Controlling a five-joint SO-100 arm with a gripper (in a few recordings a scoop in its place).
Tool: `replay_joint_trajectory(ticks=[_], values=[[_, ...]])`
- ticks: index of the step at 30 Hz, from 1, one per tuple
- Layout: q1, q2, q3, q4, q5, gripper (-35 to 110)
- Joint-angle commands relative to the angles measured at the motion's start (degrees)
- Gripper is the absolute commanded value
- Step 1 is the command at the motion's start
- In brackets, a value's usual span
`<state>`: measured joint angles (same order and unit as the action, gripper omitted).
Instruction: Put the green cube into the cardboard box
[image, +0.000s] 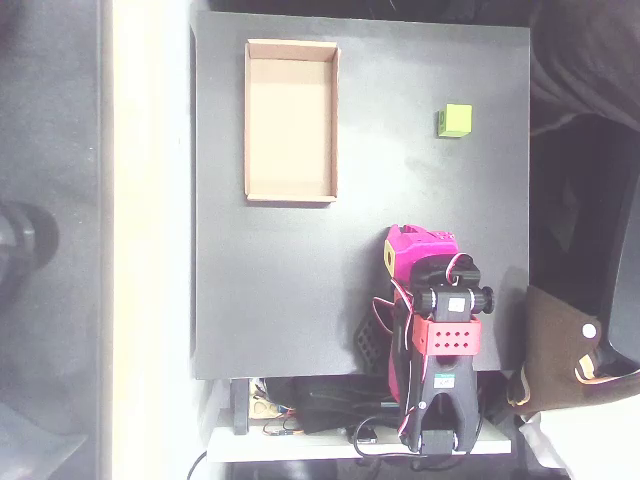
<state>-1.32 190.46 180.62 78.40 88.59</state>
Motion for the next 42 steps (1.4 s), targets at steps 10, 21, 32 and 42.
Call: replay_joint_trajectory(ticks=[10,21,32,42], values=[[-0.3,0.4,-2.5,0.8,-0.1,5],[-0.3,-3.1,-7.5,0.8,-0.1,5],[-0.3,-19.2,-27.9,0.8,-0.1,5],[-0.2,-40.6,-56.8,0.8,-0.1,5]])
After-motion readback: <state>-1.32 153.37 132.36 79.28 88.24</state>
